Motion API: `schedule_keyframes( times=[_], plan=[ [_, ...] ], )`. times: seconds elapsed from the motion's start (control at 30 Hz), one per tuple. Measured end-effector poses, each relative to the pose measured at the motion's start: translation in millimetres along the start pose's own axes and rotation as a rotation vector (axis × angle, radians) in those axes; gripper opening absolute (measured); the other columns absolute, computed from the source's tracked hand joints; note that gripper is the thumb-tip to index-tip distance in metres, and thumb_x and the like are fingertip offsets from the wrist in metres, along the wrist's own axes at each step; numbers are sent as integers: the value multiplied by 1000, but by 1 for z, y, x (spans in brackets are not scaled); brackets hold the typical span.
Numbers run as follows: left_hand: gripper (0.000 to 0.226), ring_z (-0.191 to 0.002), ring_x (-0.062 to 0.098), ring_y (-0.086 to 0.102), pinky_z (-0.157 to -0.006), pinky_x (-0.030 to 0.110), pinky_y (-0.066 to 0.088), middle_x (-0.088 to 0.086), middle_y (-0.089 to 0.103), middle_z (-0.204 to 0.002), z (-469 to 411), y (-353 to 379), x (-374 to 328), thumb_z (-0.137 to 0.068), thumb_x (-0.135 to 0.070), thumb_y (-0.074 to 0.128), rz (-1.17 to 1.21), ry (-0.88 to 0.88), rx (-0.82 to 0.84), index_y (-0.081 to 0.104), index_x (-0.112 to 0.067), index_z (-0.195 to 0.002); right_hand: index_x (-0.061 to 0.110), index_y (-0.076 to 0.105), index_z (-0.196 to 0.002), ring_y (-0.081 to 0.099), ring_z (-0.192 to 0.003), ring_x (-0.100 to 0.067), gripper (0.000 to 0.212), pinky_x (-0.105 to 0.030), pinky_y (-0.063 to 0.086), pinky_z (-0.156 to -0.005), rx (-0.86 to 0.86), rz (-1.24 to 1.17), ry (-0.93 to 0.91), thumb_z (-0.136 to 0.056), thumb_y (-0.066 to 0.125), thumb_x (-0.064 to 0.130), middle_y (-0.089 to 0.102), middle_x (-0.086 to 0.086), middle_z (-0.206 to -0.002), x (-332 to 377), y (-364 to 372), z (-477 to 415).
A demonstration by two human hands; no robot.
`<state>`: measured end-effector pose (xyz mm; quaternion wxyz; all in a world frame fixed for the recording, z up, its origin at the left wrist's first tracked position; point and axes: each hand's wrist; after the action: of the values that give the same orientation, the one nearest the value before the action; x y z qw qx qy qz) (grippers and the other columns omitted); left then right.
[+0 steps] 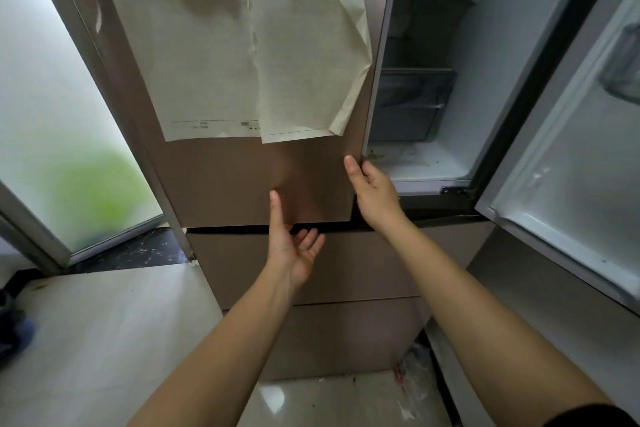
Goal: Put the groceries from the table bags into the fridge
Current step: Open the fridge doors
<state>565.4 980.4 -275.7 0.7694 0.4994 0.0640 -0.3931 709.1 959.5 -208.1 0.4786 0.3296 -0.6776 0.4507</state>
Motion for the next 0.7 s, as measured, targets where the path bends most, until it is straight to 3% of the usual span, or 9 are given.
schedule_keyframes(
  times=[0.17,0.27,0.4,0.57,0.63,0.7],
  plan=[
    [113,-139,34,40,-111,51,39,15,39,-152,11,14,-8,-65,-76,72,88,7,61,29,-20,-154,23,55,-140,60,-122,-16,49,-43,47,-108,51,-3,50,-103,43,52,65,1,-132,6,0,6],
    [111,-138,31,42,-112,47,40,17,40,-151,19,16,-10,-67,-79,67,51,10,68,31,-18,-153,21,46,-149,53,-132,-20,52,-46,42,-112,79,12,81,-105,42,48,57,-1,-143,8,-1,14],
    [107,-135,31,45,-110,43,42,17,39,-151,29,15,-10,-68,-81,63,-30,16,63,33,-21,-152,28,38,-154,49,-136,-18,56,-47,41,-114,120,31,75,-103,45,50,48,2,-152,7,-11,30],
    [110,-137,35,42,-108,42,44,19,27,-157,42,21,-6,-71,-81,60,-96,64,14,23,-20,-155,27,34,-155,47,-134,-14,67,-46,40,-114,163,88,40,-98,44,62,44,0,-155,2,-28,47],
    [105,-136,34,44,-107,41,46,17,32,-156,48,19,1,-72,-82,58,-131,120,-10,28,-22,-153,28,31,-156,43,-137,-15,74,-43,36,-116,166,106,11,-95,45,67,40,-2,-158,3,-34,51],
    [106,-127,31,54,-100,40,52,13,49,-145,58,13,9,-67,-86,57,-153,164,-44,37,-22,-150,28,18,-159,29,-148,-23,89,-41,27,-118,132,140,-25,-89,47,75,26,-4,-164,8,-39,51]
  ],
)
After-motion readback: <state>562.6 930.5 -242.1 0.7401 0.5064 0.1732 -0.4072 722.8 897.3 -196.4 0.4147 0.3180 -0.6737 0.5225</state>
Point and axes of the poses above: each hand's wrist, its own z-axis away from the middle knuckle, its own y-axis out of the palm, x = y × z
